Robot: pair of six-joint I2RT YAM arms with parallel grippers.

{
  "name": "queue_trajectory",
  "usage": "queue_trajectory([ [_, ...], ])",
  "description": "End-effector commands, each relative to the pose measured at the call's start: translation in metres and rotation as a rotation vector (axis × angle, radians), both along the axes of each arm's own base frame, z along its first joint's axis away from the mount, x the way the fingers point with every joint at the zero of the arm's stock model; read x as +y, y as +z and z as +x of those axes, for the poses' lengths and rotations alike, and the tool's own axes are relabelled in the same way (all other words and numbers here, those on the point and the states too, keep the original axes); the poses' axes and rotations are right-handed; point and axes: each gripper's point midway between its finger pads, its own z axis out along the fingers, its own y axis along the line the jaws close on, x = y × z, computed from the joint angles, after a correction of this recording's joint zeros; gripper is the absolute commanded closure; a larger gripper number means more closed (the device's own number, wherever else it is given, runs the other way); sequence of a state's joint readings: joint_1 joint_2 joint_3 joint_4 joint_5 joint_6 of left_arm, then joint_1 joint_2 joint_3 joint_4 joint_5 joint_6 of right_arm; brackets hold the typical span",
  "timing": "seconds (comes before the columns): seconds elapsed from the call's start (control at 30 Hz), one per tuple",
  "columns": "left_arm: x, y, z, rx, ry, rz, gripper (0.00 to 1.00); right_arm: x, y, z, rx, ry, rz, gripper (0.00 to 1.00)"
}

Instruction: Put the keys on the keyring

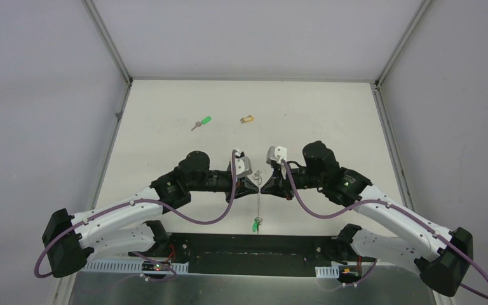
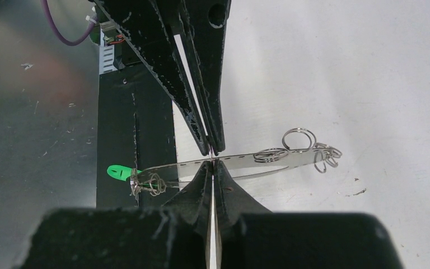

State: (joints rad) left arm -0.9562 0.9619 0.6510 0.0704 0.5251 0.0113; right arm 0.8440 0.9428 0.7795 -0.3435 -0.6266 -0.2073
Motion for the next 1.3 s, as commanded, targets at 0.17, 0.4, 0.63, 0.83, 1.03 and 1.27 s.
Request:
queue_trajectory([
  [0.17,-0.001,0.022,-0.004,-0.068,-0.029,-0.054,1.0,0.008,0.032,0.008,-0.064,-0.007,0.077,1.0],
  [0.4,0.005,0.026,-0.006,-0.09,-0.015,-0.075,1.0,0.006,0.047,0.012,-0.113,-0.041,0.116,0.48],
  [0.63,0.025,0.041,-0.019,-0.233,-0.042,-0.132,1.0,-0.002,0.074,-0.001,-0.214,-0.017,0.257,0.11],
  [0.83,0.045,0.058,-0.033,-0.486,-0.09,-0.193,1.0,-0.008,0.093,-0.003,-0.283,-0.037,0.349,0.04],
  [1.03,0.059,0.068,-0.038,-0.752,-0.112,-0.202,1.0,-0.009,0.095,-0.003,-0.296,-0.043,0.36,0.01],
  [1.27,0.065,0.075,-0.039,-0.874,-0.103,-0.207,1.0,-0.007,0.089,-0.006,-0.289,-0.016,0.352,0.01],
])
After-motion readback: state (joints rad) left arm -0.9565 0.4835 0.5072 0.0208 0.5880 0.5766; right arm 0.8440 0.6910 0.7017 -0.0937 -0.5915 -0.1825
